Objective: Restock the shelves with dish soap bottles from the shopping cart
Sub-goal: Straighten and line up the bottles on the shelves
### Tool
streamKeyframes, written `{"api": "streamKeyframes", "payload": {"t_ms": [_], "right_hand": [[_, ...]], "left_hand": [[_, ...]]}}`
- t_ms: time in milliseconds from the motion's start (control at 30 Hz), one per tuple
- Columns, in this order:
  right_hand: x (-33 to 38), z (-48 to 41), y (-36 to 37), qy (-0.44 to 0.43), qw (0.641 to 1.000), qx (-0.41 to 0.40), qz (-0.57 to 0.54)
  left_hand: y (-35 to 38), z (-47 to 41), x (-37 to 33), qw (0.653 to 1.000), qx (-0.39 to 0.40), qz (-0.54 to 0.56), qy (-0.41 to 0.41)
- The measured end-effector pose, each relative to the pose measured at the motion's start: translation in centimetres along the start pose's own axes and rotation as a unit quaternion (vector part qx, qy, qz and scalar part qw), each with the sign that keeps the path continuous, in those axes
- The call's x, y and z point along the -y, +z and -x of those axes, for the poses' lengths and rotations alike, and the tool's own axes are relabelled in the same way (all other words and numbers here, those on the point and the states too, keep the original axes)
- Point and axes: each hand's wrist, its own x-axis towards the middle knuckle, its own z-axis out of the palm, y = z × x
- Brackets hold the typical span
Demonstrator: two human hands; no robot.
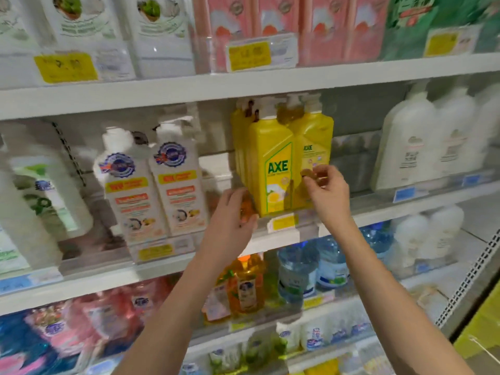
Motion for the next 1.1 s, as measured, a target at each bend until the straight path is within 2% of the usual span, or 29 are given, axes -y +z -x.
{"api": "streamKeyframes", "payload": {"t_ms": [100, 167, 333, 500, 700, 800, 1033, 1100], "right_hand": [[-2.0, -3.6, -1.9, 0.016, 0.994, 0.030, 0.099], [-2.9, -5.7, -2.4, 0.034, 0.990, 0.077, 0.112], [-3.2, -8.6, -2.5, 0.104, 0.972, 0.210, -0.008], [-3.9, -10.0, -2.7, 0.127, 0.950, 0.270, -0.086], [-4.2, -11.1, -3.4, 0.132, 0.938, 0.314, -0.069], [-4.1, -10.8, -3.2, 0.125, 0.947, 0.291, -0.053], [-3.4, -7.8, -1.7, 0.095, 0.989, 0.097, 0.056], [-3.0, -7.1, -1.5, 0.101, 0.987, 0.084, 0.088]], "left_hand": [[2.3, -3.5, -1.3, 0.997, 0.043, 0.032, -0.063], [3.2, -5.4, -1.6, 0.990, 0.052, 0.080, -0.104], [4.0, -7.9, -2.0, 0.973, 0.030, 0.150, -0.171], [4.4, -8.9, -1.6, 0.959, 0.014, 0.191, -0.211], [5.3, -9.8, -1.2, 0.943, 0.001, 0.238, -0.233], [5.4, -10.2, -0.7, 0.946, -0.002, 0.232, -0.228], [5.3, -10.7, 0.2, 0.952, 0.018, 0.211, -0.219], [5.3, -10.7, 0.5, 0.954, 0.020, 0.204, -0.218]]}}
